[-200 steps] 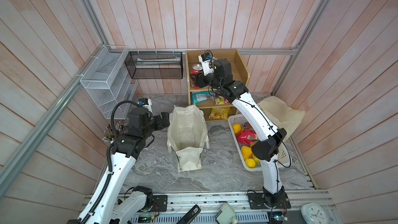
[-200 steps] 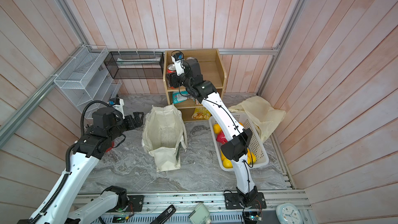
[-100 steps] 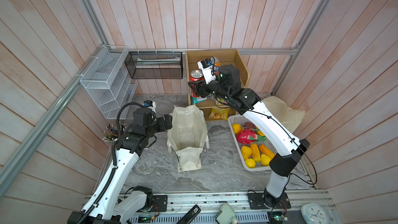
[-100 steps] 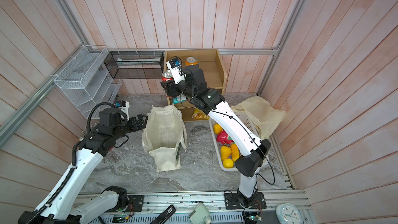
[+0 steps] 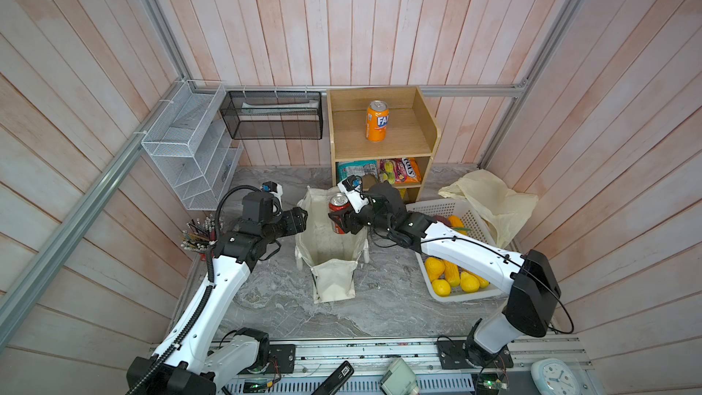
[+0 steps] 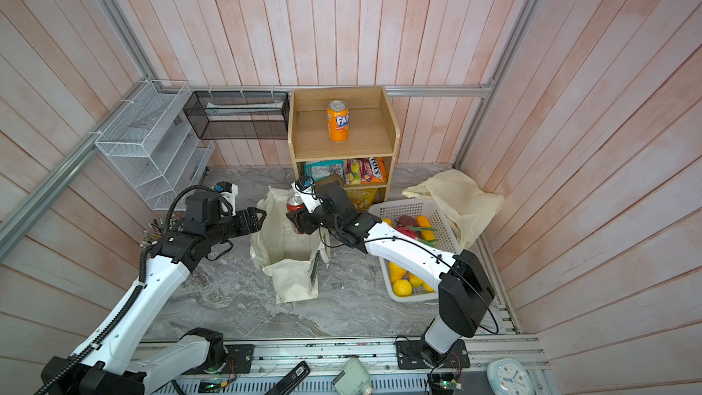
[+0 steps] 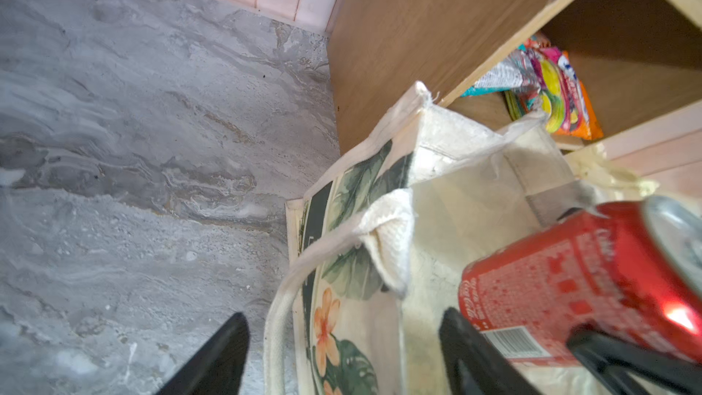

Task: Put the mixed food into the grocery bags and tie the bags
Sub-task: 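Carry the red cola can over the open tote bag with the right gripper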

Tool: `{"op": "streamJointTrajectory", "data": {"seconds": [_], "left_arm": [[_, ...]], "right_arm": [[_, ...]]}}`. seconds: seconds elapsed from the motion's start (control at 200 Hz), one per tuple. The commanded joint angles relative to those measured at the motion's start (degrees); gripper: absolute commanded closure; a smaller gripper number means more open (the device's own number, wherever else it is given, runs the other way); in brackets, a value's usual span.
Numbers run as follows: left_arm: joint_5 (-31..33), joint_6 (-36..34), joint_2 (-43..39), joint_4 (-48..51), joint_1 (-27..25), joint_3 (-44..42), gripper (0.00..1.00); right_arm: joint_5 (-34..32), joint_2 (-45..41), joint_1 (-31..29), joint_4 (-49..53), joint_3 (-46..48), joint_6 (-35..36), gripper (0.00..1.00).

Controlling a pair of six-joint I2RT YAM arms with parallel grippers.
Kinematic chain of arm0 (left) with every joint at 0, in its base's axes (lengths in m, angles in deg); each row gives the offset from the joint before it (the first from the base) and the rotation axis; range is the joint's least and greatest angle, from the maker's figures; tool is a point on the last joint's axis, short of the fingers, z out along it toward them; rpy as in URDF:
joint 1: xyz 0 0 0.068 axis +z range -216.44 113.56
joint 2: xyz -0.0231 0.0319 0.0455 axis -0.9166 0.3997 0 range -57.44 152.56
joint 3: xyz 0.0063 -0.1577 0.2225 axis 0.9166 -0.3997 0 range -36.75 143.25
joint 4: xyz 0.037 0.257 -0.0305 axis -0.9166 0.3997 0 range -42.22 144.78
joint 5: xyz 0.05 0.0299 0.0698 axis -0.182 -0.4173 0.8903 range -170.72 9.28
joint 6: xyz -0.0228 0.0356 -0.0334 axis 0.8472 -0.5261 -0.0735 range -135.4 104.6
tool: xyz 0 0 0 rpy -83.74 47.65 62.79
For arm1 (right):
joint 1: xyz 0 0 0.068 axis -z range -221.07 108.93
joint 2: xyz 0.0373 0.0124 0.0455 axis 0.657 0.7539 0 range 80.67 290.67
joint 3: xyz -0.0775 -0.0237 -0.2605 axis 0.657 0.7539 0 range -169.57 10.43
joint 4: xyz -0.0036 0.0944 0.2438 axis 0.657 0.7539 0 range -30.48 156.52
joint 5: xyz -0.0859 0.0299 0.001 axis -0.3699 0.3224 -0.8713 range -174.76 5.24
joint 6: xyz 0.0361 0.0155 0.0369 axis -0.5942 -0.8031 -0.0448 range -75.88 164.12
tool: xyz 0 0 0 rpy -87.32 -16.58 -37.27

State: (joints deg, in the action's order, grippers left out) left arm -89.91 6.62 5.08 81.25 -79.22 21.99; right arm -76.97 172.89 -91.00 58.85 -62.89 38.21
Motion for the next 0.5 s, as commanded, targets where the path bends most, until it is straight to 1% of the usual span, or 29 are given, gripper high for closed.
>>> {"op": "streamJointTrajectory", "data": {"seconds": [0.0,0.145,0.265,0.495], "left_arm": [[-2.9,-0.4,1.0,-2.2,0.1,-1.2,0.44],[-3.3,-0.4,1.7,-2.9,0.1,-1.8,0.81],[-3.4,-0.3,1.8,-3.3,0.1,-2.3,0.99],[-4.4,-0.2,1.7,-4.0,0.1,-2.8,1.00]], "right_arm": [[2.2,-0.6,-0.9,-15.7,0.6,0.7,0.83],[1.6,0.5,-1.9,-22.5,5.3,4.8,0.83],[0.3,3.1,-2.0,-22.6,4.4,6.1,0.84],[0.4,10.3,-2.2,-18.9,-0.2,7.2,0.87]]}}
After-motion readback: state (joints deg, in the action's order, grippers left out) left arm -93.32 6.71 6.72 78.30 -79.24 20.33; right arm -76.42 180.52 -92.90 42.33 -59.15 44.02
